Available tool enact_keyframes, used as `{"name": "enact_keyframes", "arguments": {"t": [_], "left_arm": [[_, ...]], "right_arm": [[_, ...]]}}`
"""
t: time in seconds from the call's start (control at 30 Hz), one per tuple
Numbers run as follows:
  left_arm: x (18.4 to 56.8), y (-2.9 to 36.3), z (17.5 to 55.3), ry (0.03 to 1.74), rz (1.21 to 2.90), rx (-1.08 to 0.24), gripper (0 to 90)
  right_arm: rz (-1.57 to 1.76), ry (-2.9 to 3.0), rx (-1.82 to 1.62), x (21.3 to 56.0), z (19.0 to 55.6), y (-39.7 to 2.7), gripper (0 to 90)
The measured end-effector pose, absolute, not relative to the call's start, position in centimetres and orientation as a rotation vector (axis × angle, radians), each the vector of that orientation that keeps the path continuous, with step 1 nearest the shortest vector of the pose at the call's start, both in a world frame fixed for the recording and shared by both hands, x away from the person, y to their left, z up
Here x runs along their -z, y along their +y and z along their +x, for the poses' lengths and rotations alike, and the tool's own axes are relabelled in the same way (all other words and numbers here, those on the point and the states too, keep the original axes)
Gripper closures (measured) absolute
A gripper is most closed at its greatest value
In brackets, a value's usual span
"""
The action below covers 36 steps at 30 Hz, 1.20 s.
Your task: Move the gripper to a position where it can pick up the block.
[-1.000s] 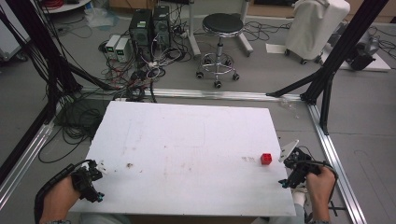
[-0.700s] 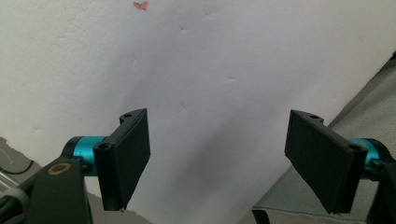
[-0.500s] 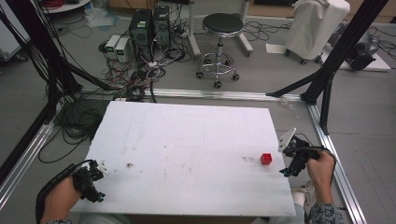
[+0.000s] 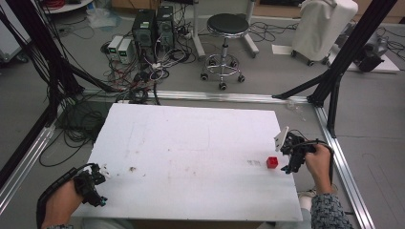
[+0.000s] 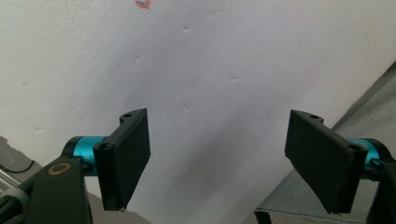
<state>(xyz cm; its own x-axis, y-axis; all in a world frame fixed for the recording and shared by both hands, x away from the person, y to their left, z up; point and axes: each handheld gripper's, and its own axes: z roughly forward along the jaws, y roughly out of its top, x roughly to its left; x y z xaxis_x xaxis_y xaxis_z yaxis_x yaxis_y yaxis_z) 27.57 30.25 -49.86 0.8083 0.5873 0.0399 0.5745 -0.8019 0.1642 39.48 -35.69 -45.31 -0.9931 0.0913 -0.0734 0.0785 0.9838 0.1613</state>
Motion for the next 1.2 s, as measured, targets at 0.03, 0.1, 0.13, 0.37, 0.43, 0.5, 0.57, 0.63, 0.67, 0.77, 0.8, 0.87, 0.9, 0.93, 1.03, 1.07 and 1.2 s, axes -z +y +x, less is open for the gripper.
{"name": "enact_keyframes", "arguments": {"t": [0.03, 0.1, 0.13, 0.37, 0.43, 0.5, 0.57, 0.63, 0.67, 0.77, 0.8, 0.87, 0.9, 0.93, 1.03, 1.07, 1.2], "left_arm": [[49.9, 30.3, 27.6, 0.921, 2.849, -0.133, 22.6], [49.9, 30.3, 27.6, 0.918, 2.849, -0.132, 22.6], [49.9, 30.3, 27.6, 0.92, 2.848, -0.132, 22.6], [49.9, 30.2, 27.6, 0.918, 2.851, -0.141, 22.6], [50.0, 30.2, 27.6, 0.916, 2.851, -0.137, 22.6], [50.0, 30.2, 27.6, 0.914, 2.854, -0.139, 22.6], [50.0, 30.2, 27.6, 0.921, 2.853, -0.141, 22.6], [50.0, 30.2, 27.6, 0.915, 2.855, -0.145, 22.6], [50.0, 30.1, 27.6, 0.915, 2.857, -0.14, 22.6], [50.1, 30.1, 27.6, 0.918, 2.855, -0.137, 22.6], [50.1, 30.1, 27.6, 0.918, 2.855, -0.136, 22.6], [50.1, 30.1, 27.6, 0.919, 2.856, -0.138, 22.6], [50.1, 30.1, 27.6, 0.919, 2.856, -0.138, 22.6], [50.1, 30.1, 27.6, 0.926, 2.853, -0.136, 22.6], [50.1, 30.1, 27.6, 0.921, 2.856, -0.141, 22.6], [50.2, 30.1, 27.6, 0.929, 2.851, -0.136, 22.5], [50.2, 30.1, 27.6, 0.929, 2.849, -0.138, 22.6]], "right_arm": [[0.131, 3.049, -0.243, 45.3, 39.5, -35.7, 2.6], [0.118, 3.053, -0.246, 45.6, 39.8, -35.5, 2.6], [0.122, 3.065, -0.233, 46.0, 40.2, -35.2, 2.6], [0.075, 3.08, -0.213, 47.1, 40.9, -34.4, 2.6], [0.057, 3.089, -0.198, 47.4, 41.1, -34.2, 2.6], [0.051, 3.093, -0.187, 47.9, 41.3, -34.1, 2.6], [0.05, 3.091, -0.181, 48.2, 41.4, -34.1, 2.6], [0.038, 3.099, -0.174, 48.5, 41.5, -34.2, 2.6], [0.029, 3.096, -0.165, 48.8, 41.6, -34.1, 2.6], [0.021, 3.099, -0.16, 49.2, 41.7, -34.0, 2.6], [0.015, 3.1, -0.153, 49.5, 41.7, -33.9, 2.6], [0.009, 3.107, -0.15, 49.9, 41.8, -33.9, 2.6], [0.009, 3.107, -0.15, 49.9, 41.8, -33.9, 2.6], [0.009, 3.112, -0.147, 50.3, 41.8, -33.8, 2.6], [0.004, 3.126, -0.136, 50.8, 41.9, -33.7, 2.6], [-0.002, 3.127, -0.122, 51.2, 41.9, -33.6, 2.6], [0.009, 3.137, -0.122, 51.5, 42.0, -33.6, 2.6]]}}
